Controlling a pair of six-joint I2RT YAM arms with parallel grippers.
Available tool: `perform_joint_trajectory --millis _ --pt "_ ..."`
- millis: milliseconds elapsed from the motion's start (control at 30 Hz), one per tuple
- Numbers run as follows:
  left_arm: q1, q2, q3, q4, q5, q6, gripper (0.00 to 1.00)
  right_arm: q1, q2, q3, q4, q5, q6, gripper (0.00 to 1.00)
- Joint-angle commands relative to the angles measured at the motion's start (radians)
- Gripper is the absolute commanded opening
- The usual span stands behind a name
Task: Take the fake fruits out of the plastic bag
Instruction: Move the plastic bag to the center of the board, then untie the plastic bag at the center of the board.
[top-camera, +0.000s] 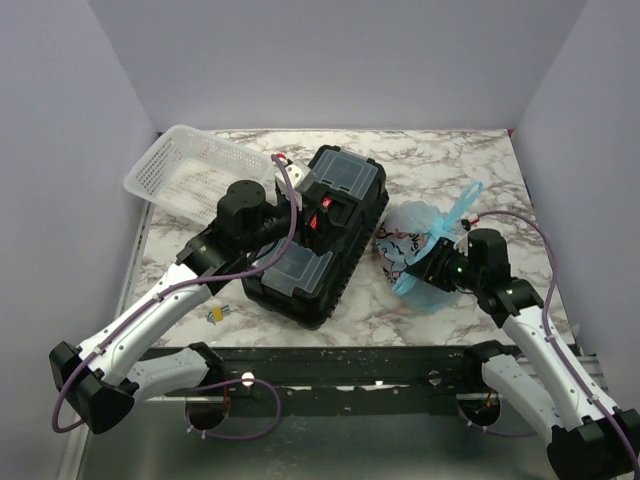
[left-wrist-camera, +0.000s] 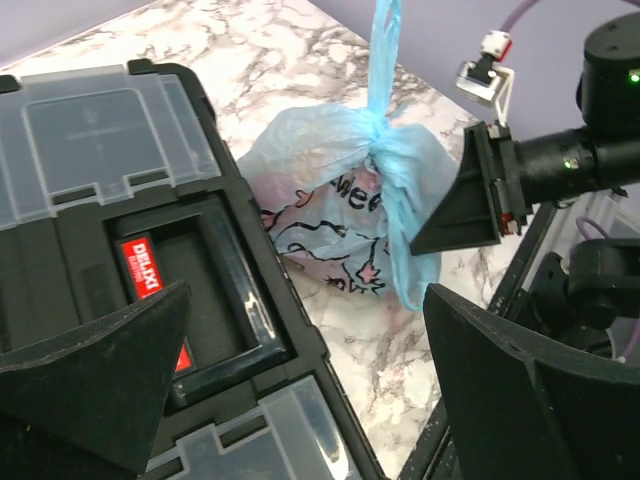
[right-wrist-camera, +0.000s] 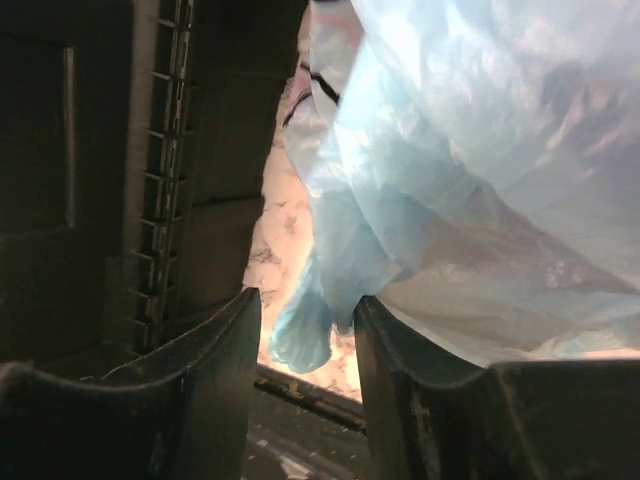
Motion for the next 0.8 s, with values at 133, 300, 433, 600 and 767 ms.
perform_joint_trajectory --millis 133,300,433,600,767 --pt "-0.048 0.027 0.033 -0.040 -0.040 0.059 0.98 0.006 -0.026 0.076 -0.041 0.237 0.039 0.60" --pt "-0.068 0.031 0.032 -0.040 -0.033 0.055 0.98 0.006 -0.045 0.115 -0.079 0.447 0.079 0.63" --pt "-0.112 0.046 0.040 -0.059 -0.078 0.090 0.98 0.006 -0.030 0.147 -0.085 0.538 0.066 0.71" --pt "-0.127 0.069 0.038 -0.058 -0.084 0.091 0.98 0.006 0.059 0.205 -0.128 0.670 0.041 0.72" --pt "-0.157 0.086 0.038 -0.058 -0.083 0.094 0.98 0.006 0.105 0.200 -0.062 0.667 0.004 0.61"
